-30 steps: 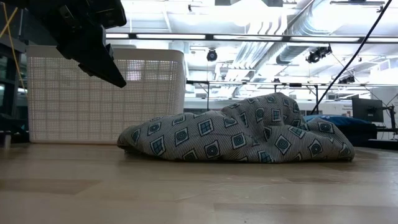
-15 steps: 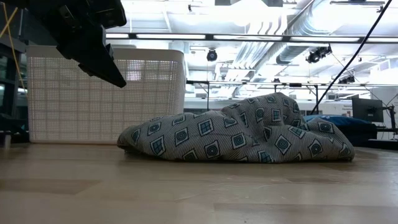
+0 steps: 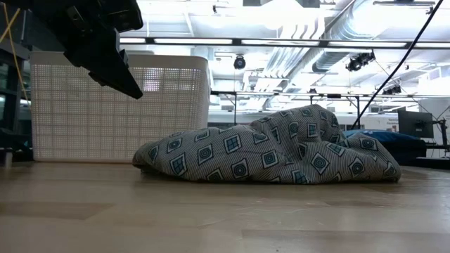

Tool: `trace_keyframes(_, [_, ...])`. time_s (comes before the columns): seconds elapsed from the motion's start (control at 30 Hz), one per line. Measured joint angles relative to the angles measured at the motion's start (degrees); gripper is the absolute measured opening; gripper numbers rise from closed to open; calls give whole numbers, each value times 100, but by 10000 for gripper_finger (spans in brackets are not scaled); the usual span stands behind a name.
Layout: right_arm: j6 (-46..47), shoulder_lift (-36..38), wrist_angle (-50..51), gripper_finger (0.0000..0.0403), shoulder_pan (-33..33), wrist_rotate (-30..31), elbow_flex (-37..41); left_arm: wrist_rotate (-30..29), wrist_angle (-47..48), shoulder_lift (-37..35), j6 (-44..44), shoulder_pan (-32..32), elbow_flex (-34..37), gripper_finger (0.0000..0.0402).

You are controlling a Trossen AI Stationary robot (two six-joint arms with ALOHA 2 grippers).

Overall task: Pick & place medical supplies in basket/bin
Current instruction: Put the top yellow pill bottle into the black bin, then put the yellow pill bottle into the black bin

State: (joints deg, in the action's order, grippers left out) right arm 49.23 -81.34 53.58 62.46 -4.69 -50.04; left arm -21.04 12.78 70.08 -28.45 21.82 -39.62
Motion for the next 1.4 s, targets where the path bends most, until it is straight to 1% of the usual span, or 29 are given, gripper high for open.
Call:
trace_keyframes(0.5, [-146,36,64,156,0,-26,0,0,0,0,0,-2,0,74])
trace_keyframes(0.83, [-86,839,140,155,0,33,0,0,1,0,0,-2,0,74])
trace_keyframes(0.97, [-56,1018,192,155,0,161,0,0,2,0,-1,0,0,74])
trace_keyframes(1.17, [123,1021,234,155,0,206,0,0,1,-1,-1,-1,0,74])
trace_keyframes(1.4, [145,1021,-62,155,-47,616,0,1,1,0,0,-1,0,74])
